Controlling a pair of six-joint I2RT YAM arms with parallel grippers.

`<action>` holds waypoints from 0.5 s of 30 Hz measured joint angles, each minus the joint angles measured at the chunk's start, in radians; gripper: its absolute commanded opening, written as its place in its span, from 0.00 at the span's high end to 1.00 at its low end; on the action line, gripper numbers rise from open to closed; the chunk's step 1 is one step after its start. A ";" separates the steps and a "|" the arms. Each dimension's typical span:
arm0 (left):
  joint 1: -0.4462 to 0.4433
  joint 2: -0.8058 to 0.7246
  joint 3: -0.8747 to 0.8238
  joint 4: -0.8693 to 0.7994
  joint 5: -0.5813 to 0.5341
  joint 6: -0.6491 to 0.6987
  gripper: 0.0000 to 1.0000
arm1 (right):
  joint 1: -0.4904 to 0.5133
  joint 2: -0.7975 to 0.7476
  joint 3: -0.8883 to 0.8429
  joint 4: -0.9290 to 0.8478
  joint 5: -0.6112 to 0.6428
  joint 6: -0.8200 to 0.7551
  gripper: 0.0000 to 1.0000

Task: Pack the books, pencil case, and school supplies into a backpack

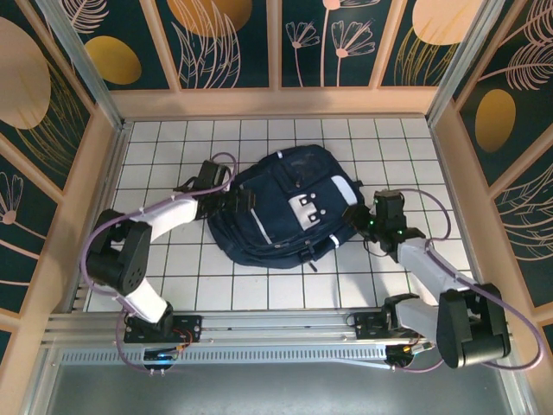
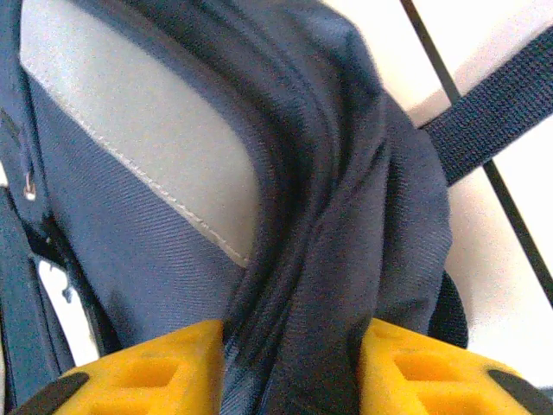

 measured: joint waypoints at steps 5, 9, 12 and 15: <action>-0.044 -0.228 -0.201 0.002 -0.017 -0.098 0.01 | -0.008 0.170 0.128 0.054 -0.039 -0.063 0.61; -0.084 -0.428 -0.367 0.039 0.008 -0.255 0.03 | -0.008 0.308 0.241 0.116 -0.069 -0.085 0.59; -0.130 -0.545 -0.484 0.116 0.031 -0.380 0.04 | -0.006 0.409 0.316 0.174 -0.085 -0.094 0.56; -0.191 -0.600 -0.534 0.145 0.031 -0.460 0.04 | 0.008 0.505 0.388 0.237 -0.085 -0.112 0.53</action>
